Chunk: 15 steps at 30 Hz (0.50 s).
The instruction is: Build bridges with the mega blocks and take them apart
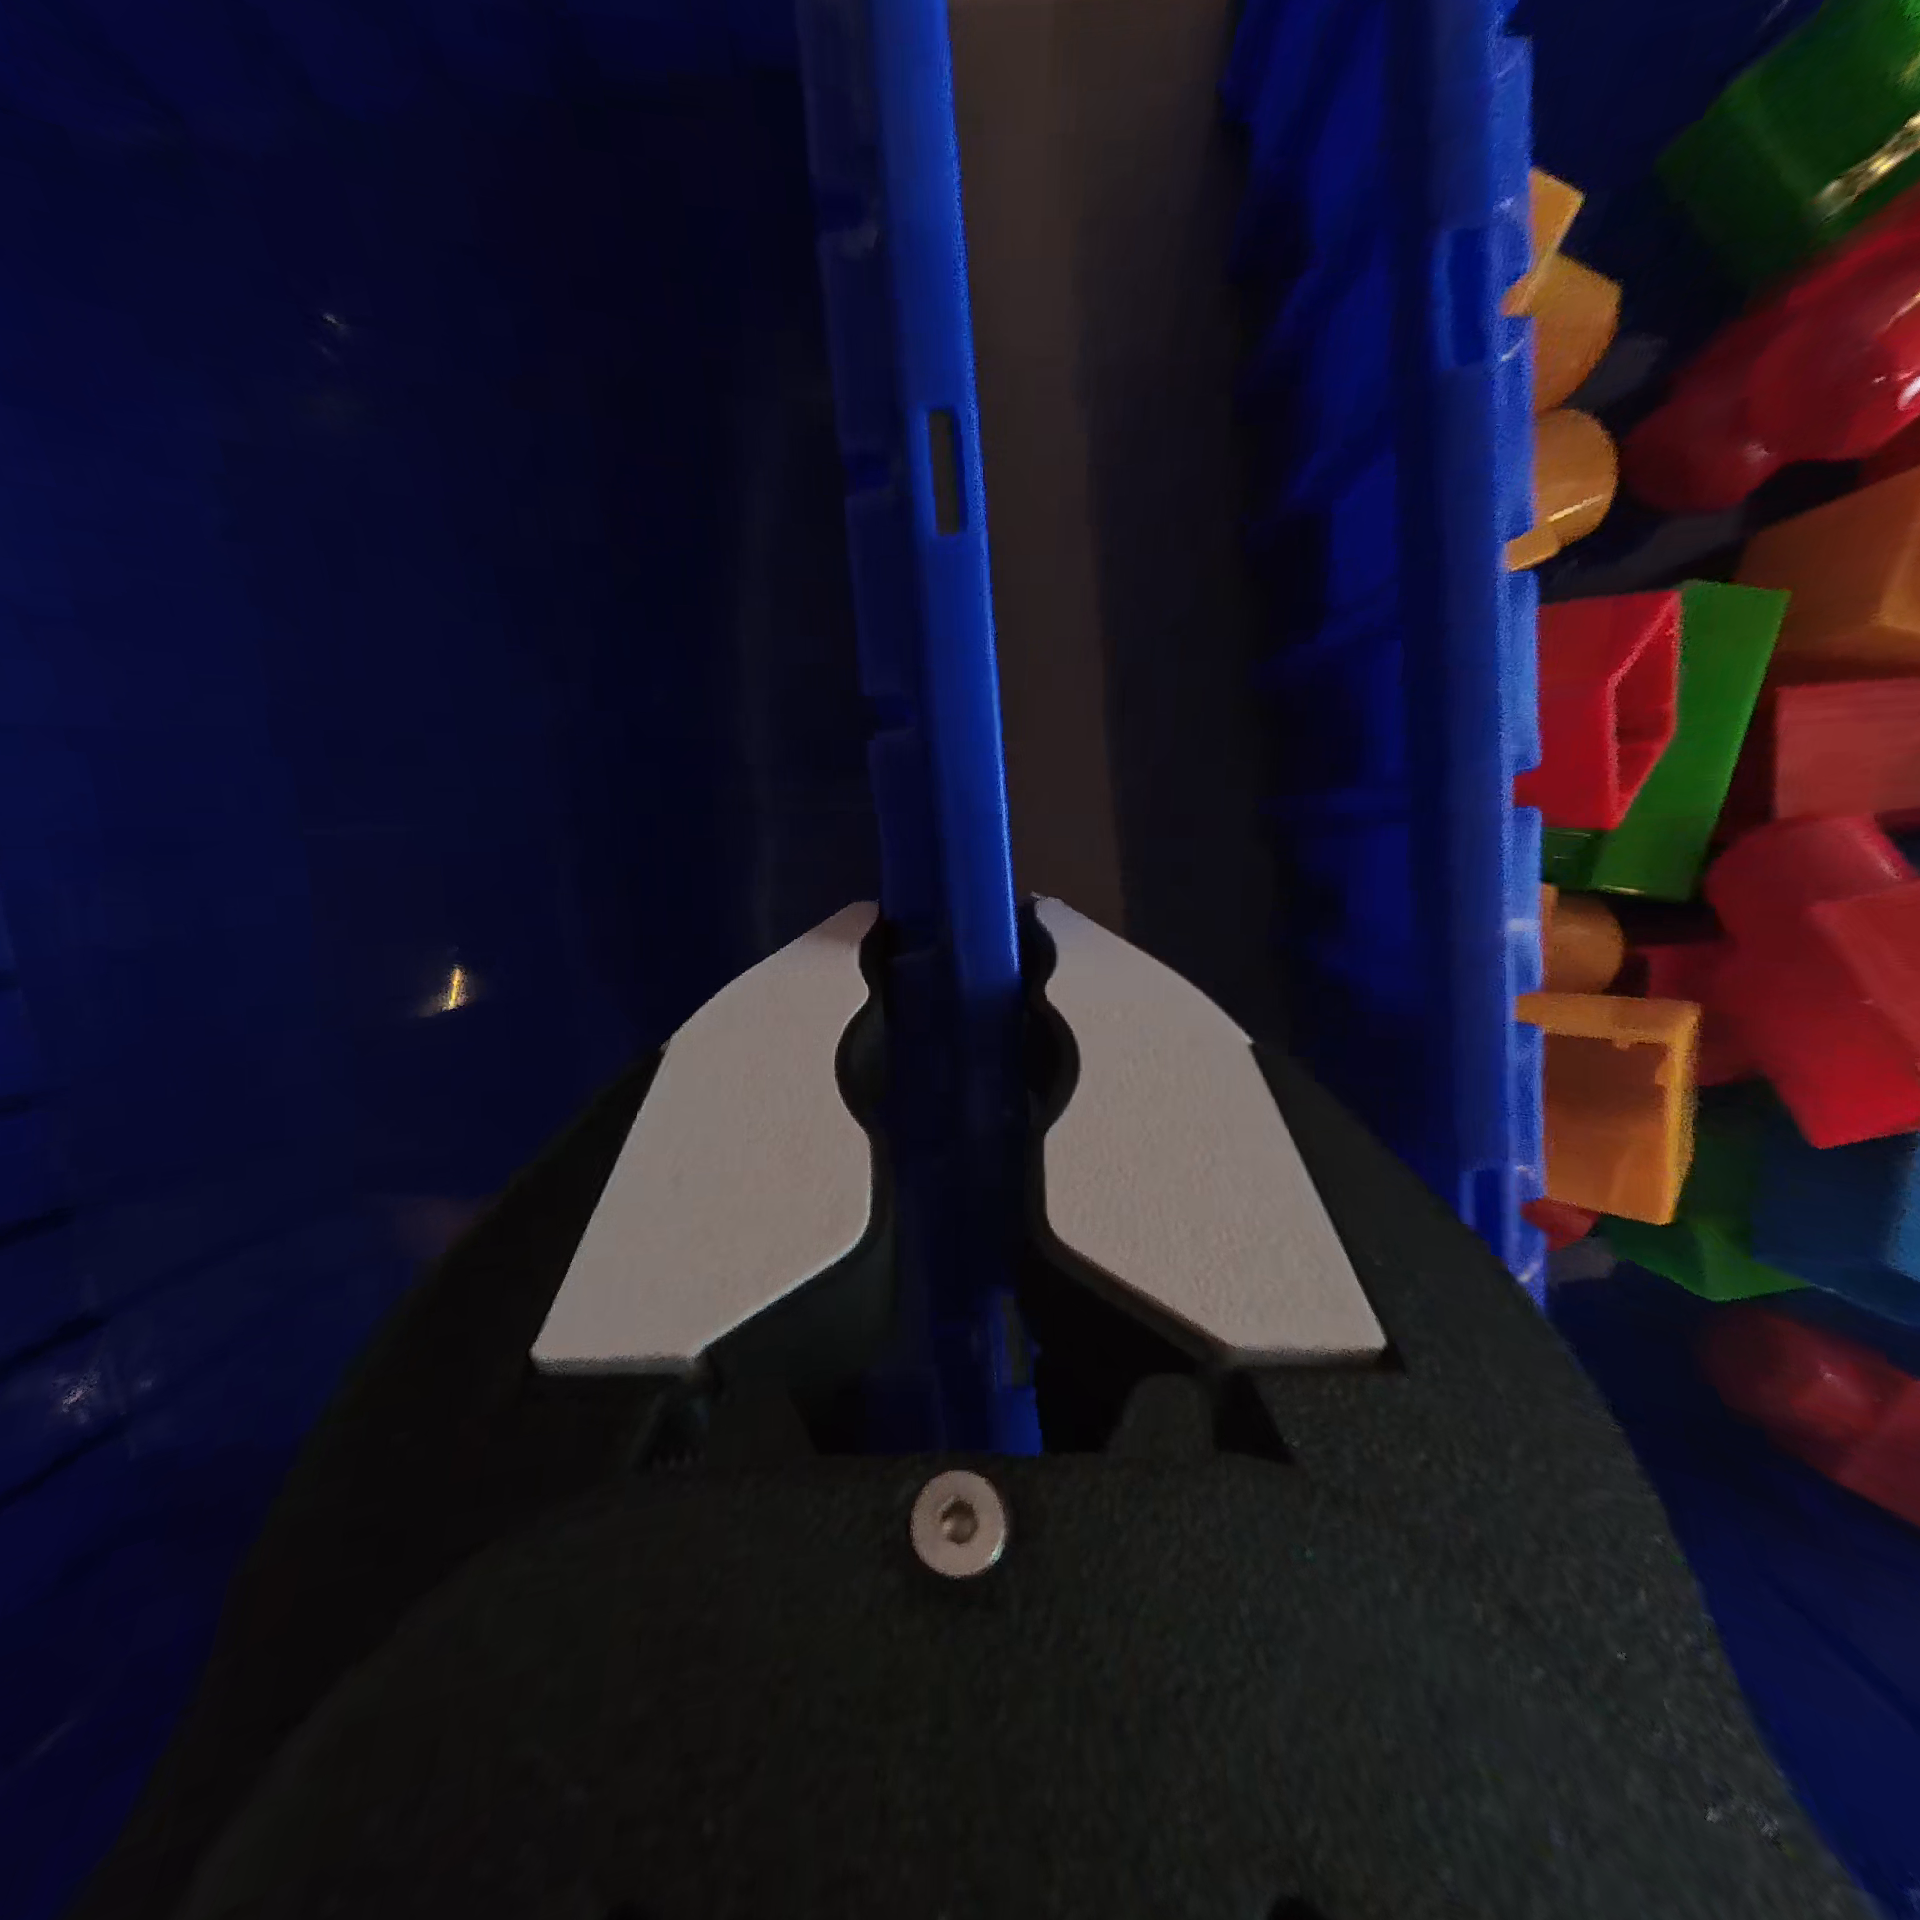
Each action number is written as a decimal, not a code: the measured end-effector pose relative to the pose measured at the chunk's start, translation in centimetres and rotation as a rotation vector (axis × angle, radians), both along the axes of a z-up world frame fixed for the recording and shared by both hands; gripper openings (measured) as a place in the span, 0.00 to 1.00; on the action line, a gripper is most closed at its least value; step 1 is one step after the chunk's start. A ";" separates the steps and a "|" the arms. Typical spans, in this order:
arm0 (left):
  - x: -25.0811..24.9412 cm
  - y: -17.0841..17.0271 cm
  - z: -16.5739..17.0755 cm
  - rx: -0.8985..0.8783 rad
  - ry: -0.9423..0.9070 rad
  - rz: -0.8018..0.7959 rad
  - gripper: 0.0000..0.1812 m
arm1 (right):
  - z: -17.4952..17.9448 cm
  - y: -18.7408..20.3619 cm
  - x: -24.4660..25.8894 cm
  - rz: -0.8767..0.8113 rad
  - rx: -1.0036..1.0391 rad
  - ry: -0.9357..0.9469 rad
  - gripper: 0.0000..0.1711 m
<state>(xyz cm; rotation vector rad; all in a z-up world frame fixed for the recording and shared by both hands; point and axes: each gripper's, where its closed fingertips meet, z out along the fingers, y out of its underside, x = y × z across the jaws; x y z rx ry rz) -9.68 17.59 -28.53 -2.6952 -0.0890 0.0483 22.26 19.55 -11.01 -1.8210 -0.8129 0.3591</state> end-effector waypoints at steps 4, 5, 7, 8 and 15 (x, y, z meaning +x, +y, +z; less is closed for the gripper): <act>1.4 0.8 0.0 -0.003 -0.014 -0.006 0.13 | -3.1 -0.1 0.9 -0.019 -0.198 -0.051 0.30; 1.7 0.9 0.0 -0.003 -0.017 -0.010 0.13 | -3.4 0.1 1.0 -0.018 -0.205 -0.056 0.31; 2.4 1.2 0.0 0.002 -0.028 -0.015 0.13 | -3.6 0.2 1.0 0.009 -0.194 -0.032 0.31; 2.6 1.3 0.0 0.004 -0.031 -0.016 0.13 | -3.5 0.3 0.9 0.024 -0.172 -0.012 0.31; 3.3 1.5 -0.1 0.003 -0.038 -0.004 0.12 | -4.8 0.3 1.6 0.029 -0.164 -0.040 0.36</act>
